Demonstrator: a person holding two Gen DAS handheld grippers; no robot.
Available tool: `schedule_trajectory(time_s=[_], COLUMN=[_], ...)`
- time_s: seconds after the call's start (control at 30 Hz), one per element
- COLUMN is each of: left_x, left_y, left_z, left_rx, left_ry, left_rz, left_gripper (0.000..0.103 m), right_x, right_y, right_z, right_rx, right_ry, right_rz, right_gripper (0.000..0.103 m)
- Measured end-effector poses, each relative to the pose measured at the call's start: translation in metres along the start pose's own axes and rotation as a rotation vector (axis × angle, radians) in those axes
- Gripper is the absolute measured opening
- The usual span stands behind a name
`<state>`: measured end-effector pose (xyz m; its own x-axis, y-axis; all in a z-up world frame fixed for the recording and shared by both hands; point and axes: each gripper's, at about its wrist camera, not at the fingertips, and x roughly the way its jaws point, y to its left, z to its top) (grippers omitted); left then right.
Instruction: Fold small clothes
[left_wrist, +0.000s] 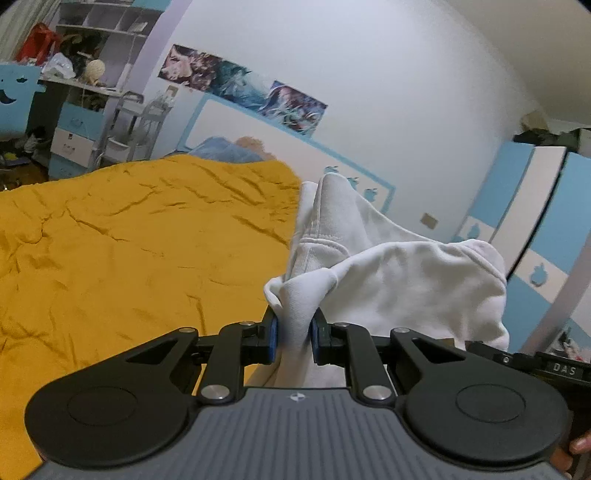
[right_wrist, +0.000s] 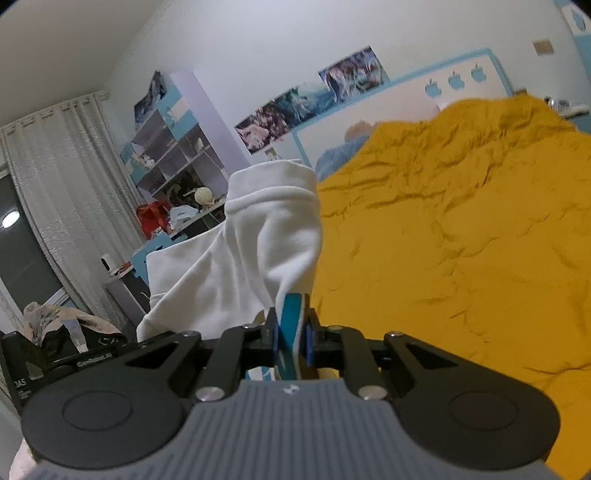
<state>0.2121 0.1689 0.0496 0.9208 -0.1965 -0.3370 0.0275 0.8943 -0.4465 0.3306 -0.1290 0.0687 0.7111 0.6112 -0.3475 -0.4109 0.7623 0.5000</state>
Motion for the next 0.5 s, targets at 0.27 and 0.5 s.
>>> schedule_trajectory(time_s=[0.27, 0.5], left_x=[-0.043, -0.035], left_y=[-0.03, -0.03], left_z=[-0.019, -0.05], left_rx=[0.038, 0.056], left_ry=[0.096, 0.229], left_rz=[-0.064, -0.079], left_gripper=[0.018, 0.018], right_x=[-0.107, -0.151], right_y=[0.008, -0.007], right_z=[-0.027, -0.06], right_rx=[-0.001, 0.037], right_ry=[0.016, 0.099], right_rz=[-0.025, -0.086], right_gripper=[0.008, 0.008])
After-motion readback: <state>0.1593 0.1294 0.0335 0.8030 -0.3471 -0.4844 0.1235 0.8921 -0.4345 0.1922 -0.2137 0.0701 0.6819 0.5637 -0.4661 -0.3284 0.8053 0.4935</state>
